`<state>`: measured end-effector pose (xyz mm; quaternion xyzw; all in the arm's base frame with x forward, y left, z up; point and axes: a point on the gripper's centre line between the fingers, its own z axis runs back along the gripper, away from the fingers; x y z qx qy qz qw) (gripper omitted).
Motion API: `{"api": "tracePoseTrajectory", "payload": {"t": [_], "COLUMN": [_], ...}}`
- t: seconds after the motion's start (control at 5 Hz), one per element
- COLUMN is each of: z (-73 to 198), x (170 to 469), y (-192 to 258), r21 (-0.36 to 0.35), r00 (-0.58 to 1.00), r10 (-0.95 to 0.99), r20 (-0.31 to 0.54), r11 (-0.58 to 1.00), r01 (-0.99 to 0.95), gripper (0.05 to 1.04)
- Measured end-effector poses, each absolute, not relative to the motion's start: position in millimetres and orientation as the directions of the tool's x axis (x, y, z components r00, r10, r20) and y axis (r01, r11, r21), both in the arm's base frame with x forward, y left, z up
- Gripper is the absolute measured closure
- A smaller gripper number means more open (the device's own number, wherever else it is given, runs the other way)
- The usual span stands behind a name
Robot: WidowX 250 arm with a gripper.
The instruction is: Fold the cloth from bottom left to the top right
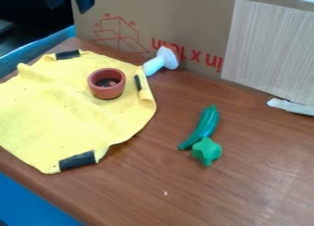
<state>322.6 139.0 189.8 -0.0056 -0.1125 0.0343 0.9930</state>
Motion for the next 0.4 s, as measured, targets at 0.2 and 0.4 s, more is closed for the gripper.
{"api": "tracePoseTrajectory", "payload": {"t": [0.2,0.4], "z": [178.0,174.8], "x": [323.3,321.3], "y": [139.4,150.4], "r21": [-0.032,-0.034], "r00": [0.979,0.975], "r10": [0.074,0.105], "r20": [0.191,0.197], "r11": [0.997,0.994], "r01": [-0.069,-0.100], "gripper": [0.082,0.082]}}
